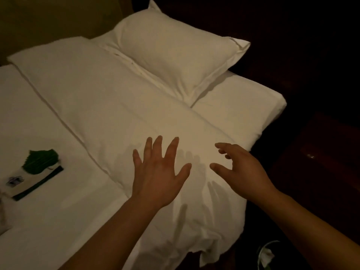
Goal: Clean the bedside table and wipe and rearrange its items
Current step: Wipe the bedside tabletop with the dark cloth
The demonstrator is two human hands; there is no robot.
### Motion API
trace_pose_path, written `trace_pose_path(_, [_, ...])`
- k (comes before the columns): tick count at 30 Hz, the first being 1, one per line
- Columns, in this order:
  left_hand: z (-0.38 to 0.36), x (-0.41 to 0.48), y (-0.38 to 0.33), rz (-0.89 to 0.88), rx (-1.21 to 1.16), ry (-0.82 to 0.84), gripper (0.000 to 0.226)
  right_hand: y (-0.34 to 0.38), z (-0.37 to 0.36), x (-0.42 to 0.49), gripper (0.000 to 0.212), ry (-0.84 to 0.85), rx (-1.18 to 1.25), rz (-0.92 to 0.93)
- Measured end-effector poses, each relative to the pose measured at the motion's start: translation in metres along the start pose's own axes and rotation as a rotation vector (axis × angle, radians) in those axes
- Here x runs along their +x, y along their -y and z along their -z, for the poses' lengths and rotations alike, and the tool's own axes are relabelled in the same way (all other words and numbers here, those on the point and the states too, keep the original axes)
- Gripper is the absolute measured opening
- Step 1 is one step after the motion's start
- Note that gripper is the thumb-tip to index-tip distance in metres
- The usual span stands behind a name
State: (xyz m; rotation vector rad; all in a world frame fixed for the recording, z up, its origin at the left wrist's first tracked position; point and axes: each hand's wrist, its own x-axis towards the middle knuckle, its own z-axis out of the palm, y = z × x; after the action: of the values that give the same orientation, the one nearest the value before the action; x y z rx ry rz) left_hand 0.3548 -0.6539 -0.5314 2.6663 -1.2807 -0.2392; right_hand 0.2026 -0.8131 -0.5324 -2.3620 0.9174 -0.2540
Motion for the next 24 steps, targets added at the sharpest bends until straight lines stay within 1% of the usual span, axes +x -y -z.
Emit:
trace_pose_path(8, [-0.029,0.017,-0.104,-0.168,-0.028,0.031,0.081,-0.089,0.067,-0.032,0.059,-0.100,0.018,-0.134])
trace_pose_path(15, [-0.056,0.028,-0.196,-0.312,0.014,0.049,0.079,-0.165,0.114,-0.072,0.059,-0.160,0.012,-0.237])
trace_pose_path(21, [-0.074,0.035,-0.242,-0.370,0.002,0.071,0.078,-0.208,0.135,-0.093,0.057,-0.168,-0.002,-0.288])
trace_pose_path(24, [-0.085,0.036,-0.255,-0.387,-0.003,0.106,0.080,-0.236,0.150,-0.109,0.056,-0.180,-0.062,-0.340])
